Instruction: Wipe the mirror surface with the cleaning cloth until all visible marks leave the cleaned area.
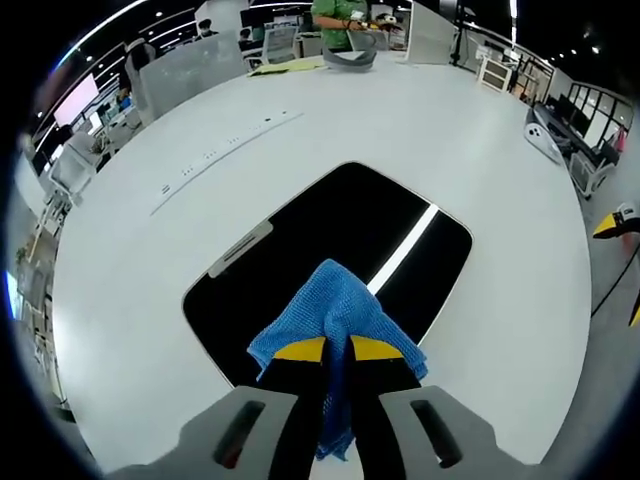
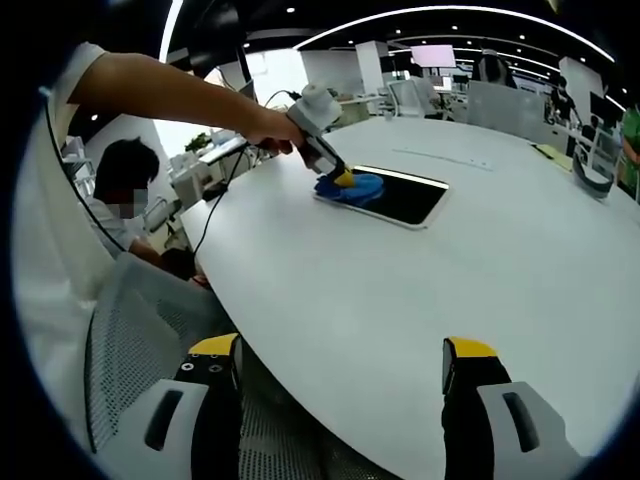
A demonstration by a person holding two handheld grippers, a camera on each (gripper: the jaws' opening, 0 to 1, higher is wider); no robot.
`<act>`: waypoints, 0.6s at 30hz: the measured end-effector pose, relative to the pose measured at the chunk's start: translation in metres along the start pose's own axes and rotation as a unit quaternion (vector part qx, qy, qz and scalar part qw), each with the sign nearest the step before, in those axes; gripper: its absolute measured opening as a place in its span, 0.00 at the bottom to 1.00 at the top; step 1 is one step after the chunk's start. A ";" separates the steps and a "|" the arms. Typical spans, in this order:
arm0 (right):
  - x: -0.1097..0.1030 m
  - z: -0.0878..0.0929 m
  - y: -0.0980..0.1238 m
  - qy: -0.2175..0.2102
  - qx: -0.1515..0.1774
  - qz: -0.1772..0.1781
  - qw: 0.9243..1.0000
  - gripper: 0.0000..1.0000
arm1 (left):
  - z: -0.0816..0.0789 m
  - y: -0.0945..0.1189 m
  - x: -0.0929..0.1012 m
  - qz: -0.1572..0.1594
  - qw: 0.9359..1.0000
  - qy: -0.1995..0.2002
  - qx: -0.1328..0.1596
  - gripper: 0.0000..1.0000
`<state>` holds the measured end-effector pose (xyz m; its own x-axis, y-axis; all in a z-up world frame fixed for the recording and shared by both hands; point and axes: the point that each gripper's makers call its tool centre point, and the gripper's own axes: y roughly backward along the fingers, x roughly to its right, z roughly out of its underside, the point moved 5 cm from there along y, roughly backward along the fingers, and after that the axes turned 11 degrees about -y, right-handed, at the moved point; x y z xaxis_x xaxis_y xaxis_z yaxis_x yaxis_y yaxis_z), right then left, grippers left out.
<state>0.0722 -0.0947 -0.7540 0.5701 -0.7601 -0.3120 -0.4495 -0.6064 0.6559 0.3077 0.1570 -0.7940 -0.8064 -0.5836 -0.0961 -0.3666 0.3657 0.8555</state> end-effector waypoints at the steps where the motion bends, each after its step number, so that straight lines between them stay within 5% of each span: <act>1: 0.000 0.000 0.000 -0.001 0.001 0.000 1.000 0.81 | 0.000 0.000 0.000 0.000 1.000 0.000 0.000 0.06; 18: 0.001 -0.002 -0.001 0.006 -0.006 0.001 1.000 0.81 | 0.004 0.002 -0.005 -0.002 1.000 -0.002 0.002 0.06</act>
<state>0.0740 -0.0944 -0.7536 0.5767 -0.7590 -0.3023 -0.4430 -0.6014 0.6648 0.3091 0.1640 -0.7937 -0.8065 -0.5825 -0.1014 -0.3716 0.3661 0.8532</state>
